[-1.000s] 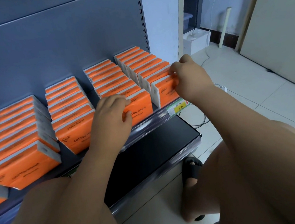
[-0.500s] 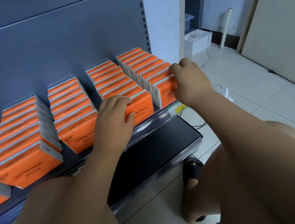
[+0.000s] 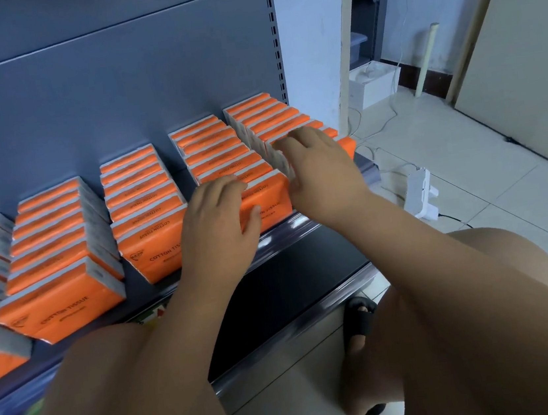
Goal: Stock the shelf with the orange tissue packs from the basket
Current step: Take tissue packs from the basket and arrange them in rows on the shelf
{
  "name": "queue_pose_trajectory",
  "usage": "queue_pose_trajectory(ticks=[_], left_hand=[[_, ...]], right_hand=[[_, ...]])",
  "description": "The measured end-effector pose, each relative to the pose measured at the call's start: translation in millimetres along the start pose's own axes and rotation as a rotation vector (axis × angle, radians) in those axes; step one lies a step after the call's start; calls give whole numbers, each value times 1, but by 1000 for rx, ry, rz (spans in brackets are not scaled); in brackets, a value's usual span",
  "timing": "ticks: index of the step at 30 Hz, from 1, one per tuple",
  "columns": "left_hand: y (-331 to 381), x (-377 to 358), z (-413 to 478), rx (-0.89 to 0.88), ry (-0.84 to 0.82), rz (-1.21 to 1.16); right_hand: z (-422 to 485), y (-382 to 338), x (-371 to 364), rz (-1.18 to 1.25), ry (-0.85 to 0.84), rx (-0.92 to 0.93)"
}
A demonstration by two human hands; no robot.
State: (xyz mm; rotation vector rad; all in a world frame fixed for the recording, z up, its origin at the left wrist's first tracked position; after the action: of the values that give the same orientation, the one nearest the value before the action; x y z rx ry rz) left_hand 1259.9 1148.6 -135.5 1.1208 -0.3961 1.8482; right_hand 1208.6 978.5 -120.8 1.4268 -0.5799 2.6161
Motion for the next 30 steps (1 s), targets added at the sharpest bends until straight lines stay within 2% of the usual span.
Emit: queue_pose_trajectory(ticks=[3,7,13,17,24,30], left_hand=[[-7,15,-4,18,32,87],[-27,54,-17,39,120,212],[-68,113,-67,210,183,326],[-104,152,-140,414,189,441],[-142,211,-308,840,177,642],[-142,248,-429,1096,155,718]], right_hand=[[-7,-36,5,140,19,69],[-14,-83,5,176,39,133],[-29,-171,-7,341,-42,254],[-50,-237,-10,472,-82,358],[-133,-372,-35,650,-272,605],[-235,-478,-60,616,-476,859]])
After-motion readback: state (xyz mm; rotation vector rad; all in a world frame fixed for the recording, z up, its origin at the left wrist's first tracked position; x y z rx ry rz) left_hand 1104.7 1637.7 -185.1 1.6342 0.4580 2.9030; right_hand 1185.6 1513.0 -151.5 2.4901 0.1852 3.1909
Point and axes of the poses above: each hand's wrist, its own z-axis towards the middle knuckle, its own x-axis out of the back of the hand, y = z × x, the point moved 5 cm from there along z, towards the middle knuckle, and after that the axes turned 5 degrees about -x, right-handed, at the moved point
